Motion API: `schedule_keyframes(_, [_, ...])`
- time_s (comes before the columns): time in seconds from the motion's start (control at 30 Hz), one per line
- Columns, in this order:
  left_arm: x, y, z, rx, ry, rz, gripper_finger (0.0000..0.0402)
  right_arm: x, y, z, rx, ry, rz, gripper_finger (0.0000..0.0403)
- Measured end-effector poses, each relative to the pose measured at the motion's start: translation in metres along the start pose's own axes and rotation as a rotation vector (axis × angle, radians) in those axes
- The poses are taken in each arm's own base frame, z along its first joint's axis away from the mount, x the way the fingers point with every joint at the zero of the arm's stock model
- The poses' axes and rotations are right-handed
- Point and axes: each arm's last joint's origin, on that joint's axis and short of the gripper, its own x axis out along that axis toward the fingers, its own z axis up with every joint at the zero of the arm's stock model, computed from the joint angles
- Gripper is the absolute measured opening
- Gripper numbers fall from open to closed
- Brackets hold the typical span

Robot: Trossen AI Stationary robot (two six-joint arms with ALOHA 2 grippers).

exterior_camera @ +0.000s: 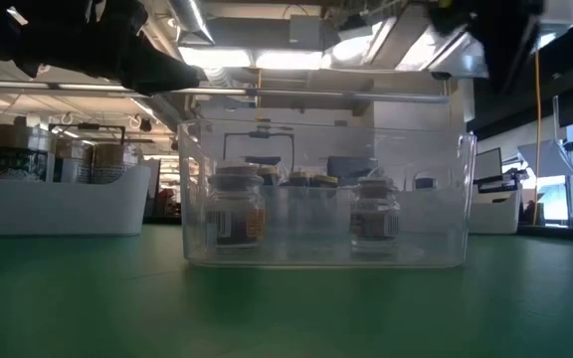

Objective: Sort spices by type
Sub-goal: Put the yellow spice bottle into the top transparent bin

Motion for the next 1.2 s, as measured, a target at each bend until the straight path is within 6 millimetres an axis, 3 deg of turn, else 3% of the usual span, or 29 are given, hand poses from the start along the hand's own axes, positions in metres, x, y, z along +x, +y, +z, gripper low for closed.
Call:
schedule_keyframes(0.2, [0.000, 0.000, 0.000, -0.001, -0.001, 0.001, 0.0285, -0.001, -0.048, -0.039, 0.145, -0.031, 0.073, 0.0349])
schedule_keyframes(0.3, [0.000, 0.000, 0.000, -0.001, -0.004, 0.001, 0.0285, 0.000, -0.062, -0.051, 0.215, -0.058, 0.115, 0.0349])
schedule_keyframes(0.5, [0.000, 0.000, 0.001, 0.000, -0.006, 0.002, 0.0285, 0.007, -0.068, -0.059, 0.319, -0.051, 0.115, 0.0349])
schedule_keyframes(0.9, [0.000, 0.000, 0.001, 0.001, -0.008, 0.002, 0.0285, 0.065, -0.066, -0.078, 0.299, 0.186, -0.041, 0.0349])
schedule_keyframes(1.2, [0.000, 0.000, 0.001, 0.001, -0.008, 0.002, 0.0285, 0.071, -0.065, -0.081, 0.277, 0.249, -0.023, 0.0349])
